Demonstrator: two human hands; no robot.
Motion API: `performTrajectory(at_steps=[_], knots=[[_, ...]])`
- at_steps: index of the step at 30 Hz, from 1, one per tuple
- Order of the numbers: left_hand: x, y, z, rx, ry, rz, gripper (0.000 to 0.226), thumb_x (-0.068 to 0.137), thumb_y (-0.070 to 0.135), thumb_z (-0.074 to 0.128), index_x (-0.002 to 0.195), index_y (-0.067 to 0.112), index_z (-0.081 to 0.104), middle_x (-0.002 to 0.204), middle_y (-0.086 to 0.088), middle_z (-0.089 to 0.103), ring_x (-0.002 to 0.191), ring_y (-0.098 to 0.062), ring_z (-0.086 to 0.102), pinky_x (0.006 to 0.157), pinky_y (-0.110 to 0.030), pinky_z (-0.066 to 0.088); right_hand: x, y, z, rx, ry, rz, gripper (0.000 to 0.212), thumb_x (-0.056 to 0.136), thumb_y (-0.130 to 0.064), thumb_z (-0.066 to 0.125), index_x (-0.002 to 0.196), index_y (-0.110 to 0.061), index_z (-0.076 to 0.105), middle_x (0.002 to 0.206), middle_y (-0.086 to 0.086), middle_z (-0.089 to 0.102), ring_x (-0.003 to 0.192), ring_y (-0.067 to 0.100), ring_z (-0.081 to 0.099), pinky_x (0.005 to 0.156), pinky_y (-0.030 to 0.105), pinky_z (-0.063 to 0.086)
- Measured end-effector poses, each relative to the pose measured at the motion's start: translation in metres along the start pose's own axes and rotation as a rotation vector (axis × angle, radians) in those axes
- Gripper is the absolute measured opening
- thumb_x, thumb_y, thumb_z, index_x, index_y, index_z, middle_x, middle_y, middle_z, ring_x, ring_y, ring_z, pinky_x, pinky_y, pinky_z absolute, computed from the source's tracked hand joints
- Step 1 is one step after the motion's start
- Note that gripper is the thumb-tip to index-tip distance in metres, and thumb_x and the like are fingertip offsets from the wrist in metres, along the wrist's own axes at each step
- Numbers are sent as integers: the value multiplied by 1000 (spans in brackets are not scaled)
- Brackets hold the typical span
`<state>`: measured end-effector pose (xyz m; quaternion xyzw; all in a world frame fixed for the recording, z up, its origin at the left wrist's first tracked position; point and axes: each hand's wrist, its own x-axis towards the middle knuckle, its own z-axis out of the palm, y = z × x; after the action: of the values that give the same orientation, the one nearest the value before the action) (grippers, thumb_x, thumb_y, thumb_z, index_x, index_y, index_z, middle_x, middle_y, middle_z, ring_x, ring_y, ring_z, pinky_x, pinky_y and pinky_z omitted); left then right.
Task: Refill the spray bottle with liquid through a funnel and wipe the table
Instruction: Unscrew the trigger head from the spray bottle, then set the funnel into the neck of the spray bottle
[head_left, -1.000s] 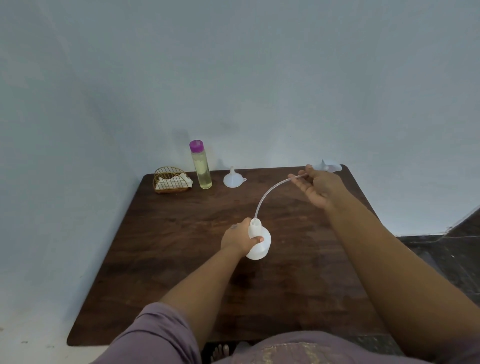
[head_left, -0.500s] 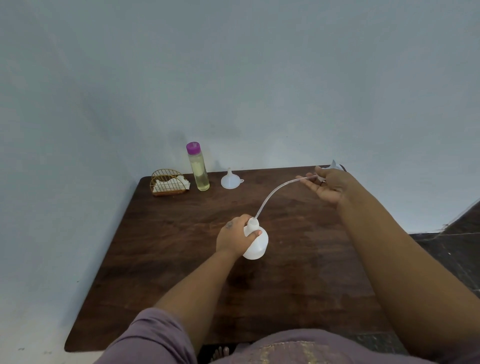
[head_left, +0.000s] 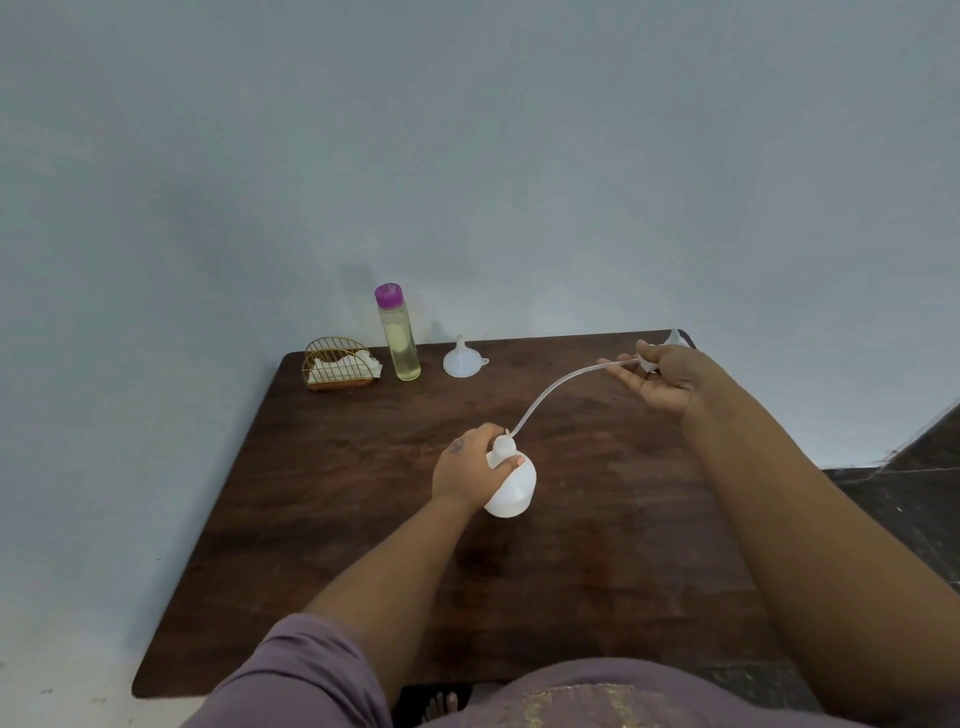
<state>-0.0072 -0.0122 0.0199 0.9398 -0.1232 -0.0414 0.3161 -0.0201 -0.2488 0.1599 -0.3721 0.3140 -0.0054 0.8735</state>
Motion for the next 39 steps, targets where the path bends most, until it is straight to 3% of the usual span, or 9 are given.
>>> performTrajectory(at_steps=[6, 12, 18, 23, 27, 29, 32, 36, 39], knots=[[-2, 3, 0, -17, 24, -45, 64, 80, 58, 66, 133, 25, 49, 132, 3, 59, 116, -18, 57, 94, -36, 51, -3, 2, -13, 145, -51, -1, 5, 96, 0, 48, 95, 0, 52, 99, 18, 51, 117, 34, 57, 70, 50, 59], [-7, 7, 3, -42, 115, -47, 65, 84, 55, 65, 135, 22, 45, 137, 5, 54, 128, -16, 46, 94, -33, 44, -3, 28, -23, 496, 25, -59, 4, 96, -1, 52, 97, 1, 55, 108, 13, 51, 114, 29, 57, 100, 38, 49], [-11, 12, 12, -58, 209, -18, 58, 88, 50, 63, 134, 19, 47, 136, 3, 51, 128, -18, 43, 95, -33, 45, 7, 66, -40, 639, 104, -11, 12, 93, 8, 51, 88, 0, 58, 96, 9, 61, 87, 19, 61, 105, 28, 44], [-23, 26, 16, 9, 489, 233, 35, 85, 34, 69, 111, 13, 59, 113, 0, 57, 104, -14, 51, 84, -21, 40, 30, 106, -65, 573, 226, 76, 7, 93, -6, 58, 98, -10, 60, 94, 0, 61, 103, 11, 57, 99, 28, 46], [-35, 50, 30, -279, 263, 333, 10, 88, 24, 67, 87, 16, 61, 82, 9, 61, 77, -3, 54, 72, -13, 43, 39, 123, -80, 563, 334, 69, 4, 92, -5, 60, 89, -8, 59, 86, -1, 62, 79, 6, 59, 92, 20, 46], [-37, 65, 42, -406, -22, 103, 11, 90, 25, 65, 84, 16, 62, 76, 10, 62, 73, -4, 57, 69, -19, 46, 43, 137, -88, 538, 378, 56, 10, 91, -3, 61, 100, -4, 60, 90, 2, 63, 79, 7, 60, 84, 20, 49], [-29, 85, 61, -795, -503, -569, 17, 96, 35, 57, 89, 21, 62, 86, 9, 61, 84, -10, 57, 77, -23, 44, 45, 159, -96, 487, 440, 72, 14, 91, -4, 61, 105, -3, 61, 96, 4, 64, 80, 8, 60, 85, 20, 45], [1, 82, 92, -819, -496, -720, 38, 98, 43, 49, 120, 14, 60, 121, -2, 62, 112, -18, 56, 102, -36, 44, 46, 180, -108, 428, 504, 104, 13, 93, -5, 59, 105, -5, 62, 119, 8, 62, 111, 15, 60, 90, 23, 45], [14, 79, 104, -876, -515, -826, 26, 102, 33, 45, 100, 14, 62, 117, 0, 65, 103, -16, 58, 90, -35, 44, 45, 187, -115, 346, 517, 141, 33, 95, -8, 57, 127, -7, 56, 115, 4, 61, 111, 15, 58, 93, 25, 43]])
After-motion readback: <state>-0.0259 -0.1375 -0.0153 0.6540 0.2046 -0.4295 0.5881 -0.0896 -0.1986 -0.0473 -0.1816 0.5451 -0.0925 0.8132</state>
